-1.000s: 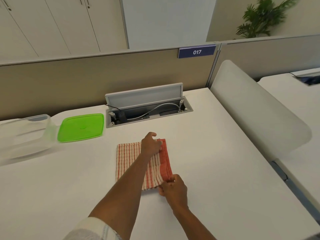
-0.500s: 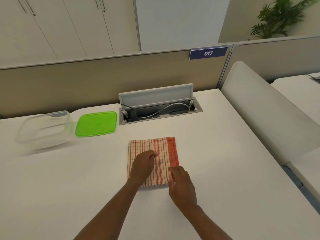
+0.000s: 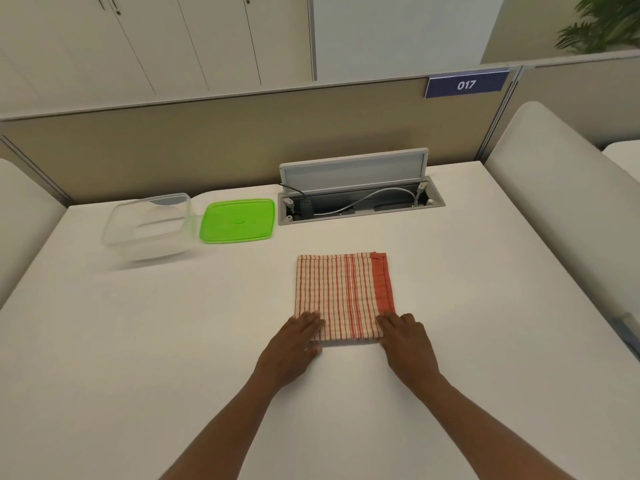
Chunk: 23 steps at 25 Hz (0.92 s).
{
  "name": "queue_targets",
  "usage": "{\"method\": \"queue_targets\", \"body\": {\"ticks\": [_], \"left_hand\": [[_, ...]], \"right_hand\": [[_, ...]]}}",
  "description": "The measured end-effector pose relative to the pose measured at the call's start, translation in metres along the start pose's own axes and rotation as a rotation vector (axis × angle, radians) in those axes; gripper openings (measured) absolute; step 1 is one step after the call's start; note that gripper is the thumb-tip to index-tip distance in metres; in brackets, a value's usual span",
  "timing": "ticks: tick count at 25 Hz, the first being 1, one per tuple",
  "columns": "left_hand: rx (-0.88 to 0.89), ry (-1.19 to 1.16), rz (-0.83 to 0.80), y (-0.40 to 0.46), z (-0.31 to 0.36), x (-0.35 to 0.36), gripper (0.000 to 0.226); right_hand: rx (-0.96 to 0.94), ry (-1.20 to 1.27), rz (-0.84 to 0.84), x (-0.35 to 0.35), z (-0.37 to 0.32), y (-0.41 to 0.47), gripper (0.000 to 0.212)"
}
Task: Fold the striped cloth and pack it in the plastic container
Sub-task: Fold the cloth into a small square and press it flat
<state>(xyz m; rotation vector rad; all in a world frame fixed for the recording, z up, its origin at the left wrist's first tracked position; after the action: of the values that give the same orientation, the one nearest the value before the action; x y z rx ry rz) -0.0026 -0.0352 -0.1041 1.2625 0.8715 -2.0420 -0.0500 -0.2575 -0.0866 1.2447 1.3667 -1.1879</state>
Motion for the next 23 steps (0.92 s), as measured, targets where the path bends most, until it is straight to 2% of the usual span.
{"method": "queue_targets", "body": {"ticks": [3, 6, 9, 12, 16, 23], "left_hand": [[0.003, 0.015, 0.058, -0.006, -0.007, -0.004, 0.050], [0.008, 0.151, 0.118, -0.012, -0.014, -0.005, 0.043], [0.045, 0.210, 0.220, -0.017, -0.013, -0.008, 0.048], [-0.004, 0.175, 0.254, -0.017, -0.009, -0.016, 0.047], [-0.162, -0.034, 0.133, -0.010, -0.018, -0.021, 0.023], [-0.147, -0.049, 0.214, -0.008, -0.030, -0.022, 0.023]], "right_hand": [[-0.013, 0.007, -0.009, -0.001, 0.000, 0.001, 0.036], [-0.019, 0.005, -0.016, 0.000, 0.000, 0.002, 0.034], [-0.013, 0.011, -0.047, 0.001, 0.001, 0.001, 0.037], [-0.024, -0.009, -0.059, 0.001, 0.002, 0.001, 0.037], [-0.036, -0.026, -0.031, 0.000, 0.003, 0.002, 0.034], [-0.039, -0.052, -0.007, -0.007, 0.003, 0.006, 0.021]]}}
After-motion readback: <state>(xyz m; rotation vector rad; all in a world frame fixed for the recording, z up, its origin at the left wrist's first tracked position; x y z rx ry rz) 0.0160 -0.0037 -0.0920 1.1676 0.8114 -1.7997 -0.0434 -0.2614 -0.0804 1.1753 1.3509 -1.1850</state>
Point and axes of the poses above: each hand's wrist, its own y-axis towards the middle knuckle, its own x-axis out of the palm, z = x × y, the point moved 6 cm from there along y, towards the middle knuckle, and after that the axes turned 10 degrees about -z, right-handed, at the moved point
